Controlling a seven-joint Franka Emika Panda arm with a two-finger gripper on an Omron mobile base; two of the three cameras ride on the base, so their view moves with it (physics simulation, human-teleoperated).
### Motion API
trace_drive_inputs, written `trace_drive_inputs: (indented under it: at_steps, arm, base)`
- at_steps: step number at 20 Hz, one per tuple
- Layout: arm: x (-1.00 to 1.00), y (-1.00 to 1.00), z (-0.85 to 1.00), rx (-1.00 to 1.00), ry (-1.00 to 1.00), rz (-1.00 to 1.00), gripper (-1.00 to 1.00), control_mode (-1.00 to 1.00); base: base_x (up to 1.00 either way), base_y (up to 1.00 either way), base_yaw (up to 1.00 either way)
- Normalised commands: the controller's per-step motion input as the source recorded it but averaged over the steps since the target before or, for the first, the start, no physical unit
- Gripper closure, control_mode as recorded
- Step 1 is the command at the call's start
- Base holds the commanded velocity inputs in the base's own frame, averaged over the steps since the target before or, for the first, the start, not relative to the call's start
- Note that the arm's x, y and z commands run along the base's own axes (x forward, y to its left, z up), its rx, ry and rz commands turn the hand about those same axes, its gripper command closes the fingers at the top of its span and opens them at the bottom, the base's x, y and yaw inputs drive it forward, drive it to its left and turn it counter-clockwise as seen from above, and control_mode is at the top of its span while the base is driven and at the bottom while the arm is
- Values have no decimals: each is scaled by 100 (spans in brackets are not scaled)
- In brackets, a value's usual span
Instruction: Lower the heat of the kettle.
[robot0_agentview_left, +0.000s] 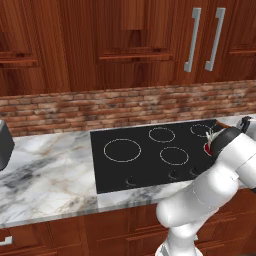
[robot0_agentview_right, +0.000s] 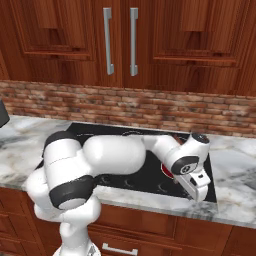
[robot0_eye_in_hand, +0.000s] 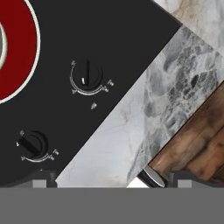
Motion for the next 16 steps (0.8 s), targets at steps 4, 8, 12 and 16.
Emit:
trace_drive_inputs:
  at_steps: [4, 8, 12, 16]
  arm:
    - [23, -17, -15, 0, 0, 0, -100, -100]
    - [17, -16, -3, 0, 0, 0, -100, -100]
    - [18, -12, -8, 0, 0, 0, -100, -100]
    - [10, -11, -14, 0, 0, 0, -100, -100]
  base:
    - [0, 0, 0]
    - [0, 0, 0]
    - [0, 0, 0]
    - [0, 0, 0]
